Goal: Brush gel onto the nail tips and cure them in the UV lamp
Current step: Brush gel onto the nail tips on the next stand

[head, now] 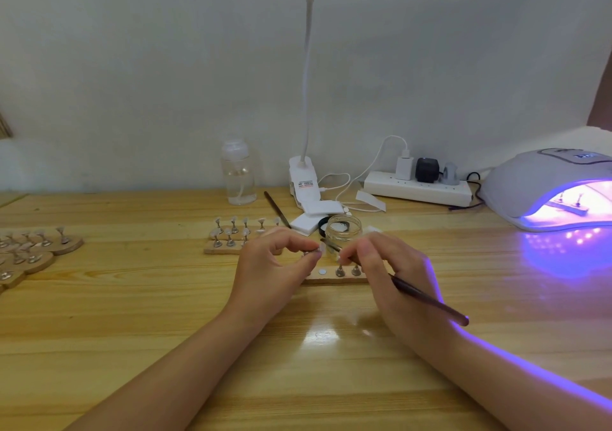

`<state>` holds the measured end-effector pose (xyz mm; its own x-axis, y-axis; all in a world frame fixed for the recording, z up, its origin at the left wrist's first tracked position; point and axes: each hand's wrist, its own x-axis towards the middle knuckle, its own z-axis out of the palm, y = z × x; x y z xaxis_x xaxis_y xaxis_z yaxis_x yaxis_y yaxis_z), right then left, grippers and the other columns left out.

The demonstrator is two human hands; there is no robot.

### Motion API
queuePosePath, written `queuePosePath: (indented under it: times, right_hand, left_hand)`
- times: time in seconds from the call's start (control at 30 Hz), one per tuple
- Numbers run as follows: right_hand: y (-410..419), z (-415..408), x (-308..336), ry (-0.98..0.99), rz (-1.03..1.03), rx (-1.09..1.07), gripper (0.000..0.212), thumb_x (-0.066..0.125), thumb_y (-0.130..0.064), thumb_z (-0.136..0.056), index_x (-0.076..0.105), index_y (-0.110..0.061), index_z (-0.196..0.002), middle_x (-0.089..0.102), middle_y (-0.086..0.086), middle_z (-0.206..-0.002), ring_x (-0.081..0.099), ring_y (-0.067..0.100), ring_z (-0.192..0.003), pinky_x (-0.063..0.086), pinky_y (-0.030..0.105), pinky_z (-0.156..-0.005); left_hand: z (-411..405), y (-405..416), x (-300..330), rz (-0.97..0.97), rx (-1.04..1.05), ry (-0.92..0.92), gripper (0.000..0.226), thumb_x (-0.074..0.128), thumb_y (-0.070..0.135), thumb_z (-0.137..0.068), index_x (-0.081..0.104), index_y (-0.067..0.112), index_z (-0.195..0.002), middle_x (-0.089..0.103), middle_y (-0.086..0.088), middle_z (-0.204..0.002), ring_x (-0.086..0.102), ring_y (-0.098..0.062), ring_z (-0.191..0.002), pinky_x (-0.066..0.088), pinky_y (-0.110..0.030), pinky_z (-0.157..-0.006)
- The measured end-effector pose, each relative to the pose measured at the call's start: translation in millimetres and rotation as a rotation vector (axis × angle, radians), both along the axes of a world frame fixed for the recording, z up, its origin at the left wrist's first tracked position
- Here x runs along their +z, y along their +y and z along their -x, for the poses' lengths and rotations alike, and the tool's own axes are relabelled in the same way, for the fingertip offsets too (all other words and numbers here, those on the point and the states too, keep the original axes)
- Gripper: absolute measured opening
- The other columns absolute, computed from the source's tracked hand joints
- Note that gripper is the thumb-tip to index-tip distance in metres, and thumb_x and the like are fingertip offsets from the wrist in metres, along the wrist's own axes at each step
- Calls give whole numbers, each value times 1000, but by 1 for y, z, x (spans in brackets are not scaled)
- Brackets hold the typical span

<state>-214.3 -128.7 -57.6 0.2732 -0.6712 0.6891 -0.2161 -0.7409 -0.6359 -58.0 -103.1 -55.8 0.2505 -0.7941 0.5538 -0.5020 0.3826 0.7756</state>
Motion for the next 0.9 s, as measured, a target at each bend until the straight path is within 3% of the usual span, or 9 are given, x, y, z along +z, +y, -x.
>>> queuePosePath:
  times: [0.17,0.3,0.43,0.53,0.6,0.73,0.83,0.9]
  right_hand:
    - [2,1,0,-65,47,41,36,33,-37,-88,60,-27,-66,62,-8,-61,61,9,-67,50,41,-68]
    - [0,0,0,-13,-36,6,36,34,-44,-86,63,-28,-72,65,-10,-72,61,9,-74,48,31,-70]
    - [2,1,0,-87,-21,59,36,34,-40,-87,61,-31,-66,65,-7,-67,63,8,-66,52,40,-68]
    - [1,0,1,-43,-8,-9,37,34,-41,-86,64,-26,-70,65,-11,-69,61,8,-71,48,34,-71]
    - [1,-1,1,-25,-42,-1,37,34,-44,-86,64,-27,-70,65,-12,-70,61,7,-71,48,33,-71]
    - [4,1,2,-98,-15,40,36,34,-39,-87,61,-29,-66,65,-8,-66,63,10,-67,51,44,-70]
    - [2,-1,2,-55,-61,2,38,33,-44,-85,63,-25,-71,66,-11,-74,62,9,-73,49,32,-72]
    - [2,-1,2,-54,-94,26,40,33,-45,-85,64,-24,-70,67,-8,-73,63,8,-72,50,32,-72]
  left_hand:
    - [0,-1,0,-3,10,-6,27,77,8,-68,67,33,-67,65,12,-69,59,-9,-76,51,-38,-75]
    - [0,-1,0,-5,8,-19,25,77,10,-68,67,33,-67,65,13,-69,60,-8,-76,50,-32,-74]
    - [-1,-1,-1,-12,5,-20,24,77,11,-68,67,33,-67,65,16,-68,59,-6,-76,46,-21,-76]
    - [-1,-2,-1,-9,17,-27,28,77,10,-68,65,35,-66,65,14,-69,59,-6,-76,43,-13,-74]
    - [-1,-2,0,-10,15,-33,27,77,10,-67,65,34,-66,65,12,-71,60,-8,-78,43,-14,-75]
    - [0,-1,1,-20,16,-36,24,77,12,-68,66,33,-67,66,12,-71,59,-6,-77,44,-23,-79]
    - [0,-1,1,-30,14,-30,22,77,14,-69,66,33,-67,67,11,-73,60,-7,-79,45,-27,-81]
    - [0,-1,1,-34,13,-24,21,77,14,-68,66,33,-68,67,10,-74,60,-7,-79,45,-28,-82]
